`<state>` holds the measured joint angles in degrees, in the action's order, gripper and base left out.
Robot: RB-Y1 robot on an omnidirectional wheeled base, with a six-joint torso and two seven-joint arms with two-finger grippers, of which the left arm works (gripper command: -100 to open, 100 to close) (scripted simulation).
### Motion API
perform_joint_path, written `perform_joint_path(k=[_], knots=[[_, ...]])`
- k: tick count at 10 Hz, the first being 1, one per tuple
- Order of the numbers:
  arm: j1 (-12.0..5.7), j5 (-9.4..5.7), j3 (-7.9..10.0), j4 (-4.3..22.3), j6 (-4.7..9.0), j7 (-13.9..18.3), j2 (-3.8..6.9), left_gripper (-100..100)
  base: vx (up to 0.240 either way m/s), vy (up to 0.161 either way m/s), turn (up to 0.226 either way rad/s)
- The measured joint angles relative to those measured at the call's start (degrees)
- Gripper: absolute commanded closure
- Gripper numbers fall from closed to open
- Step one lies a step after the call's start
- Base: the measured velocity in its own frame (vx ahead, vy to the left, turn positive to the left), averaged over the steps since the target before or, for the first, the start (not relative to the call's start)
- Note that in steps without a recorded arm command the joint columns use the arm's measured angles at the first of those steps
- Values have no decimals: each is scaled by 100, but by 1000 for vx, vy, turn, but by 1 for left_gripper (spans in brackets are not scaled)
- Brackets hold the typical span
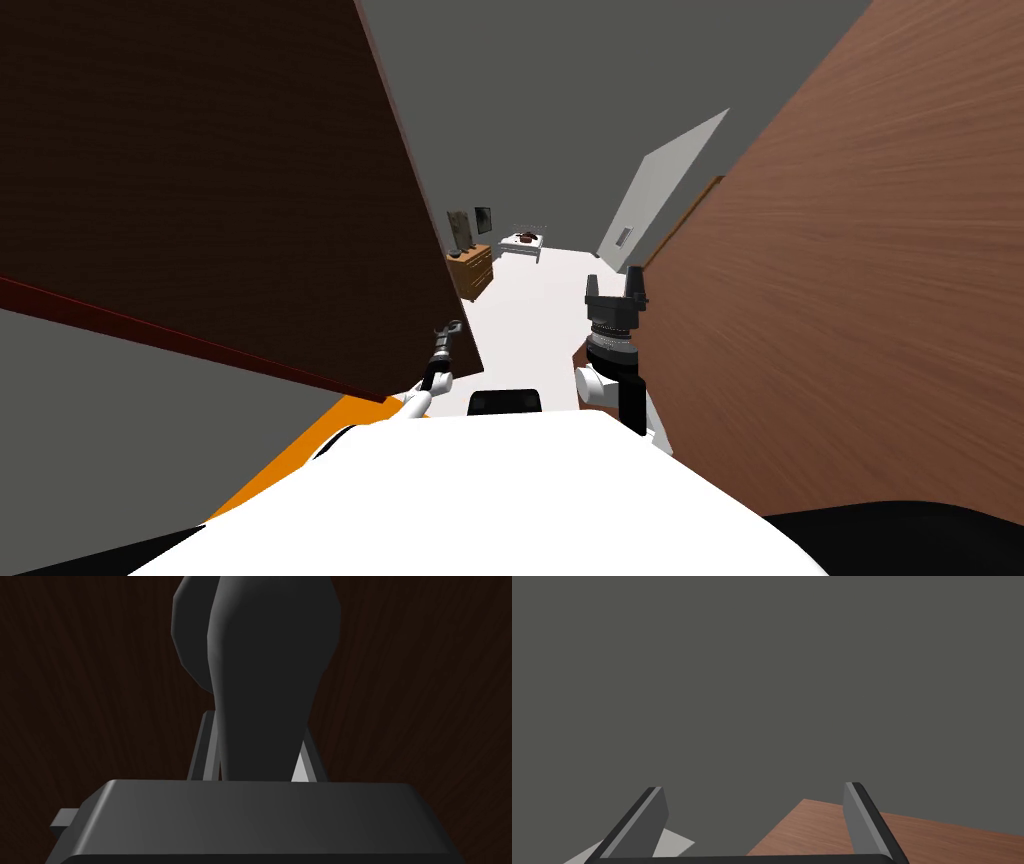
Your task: Push the door open
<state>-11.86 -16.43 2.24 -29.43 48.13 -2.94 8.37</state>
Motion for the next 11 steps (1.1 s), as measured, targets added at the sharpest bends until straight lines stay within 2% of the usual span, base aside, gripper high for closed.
perform_joint_path(k=[1, 2, 3, 4, 6, 7, 8, 10, 11], knots=[[27, 5, 40, -4, -8, -2, -7, 100, 177, -40, 47], [-15, 7, 87, 122, 33, 8, -1, 100, 161, -34, 48], [60, 7, 136, -6, -17, -9, -6, 100, 165, -13, 46], [-4, 8, 184, 118, 34, -1, -4, 100, 193, -16, 26], [170, 19, 279, -169, -87, -13, -2, 100, 196, -9, 51], [191, 17, 346, -257, -155, -40, -13, 100, 125, -7, 23], [87, 15, 386, -95, -76, -38, 4, 100, 141, -26, 25], [173, 24, 517, -197, -115, -58, -9, 100, 194, -32, 79], [143, 27, 593, -91, -64, -71, -23, 100, 203, -34, 56]])
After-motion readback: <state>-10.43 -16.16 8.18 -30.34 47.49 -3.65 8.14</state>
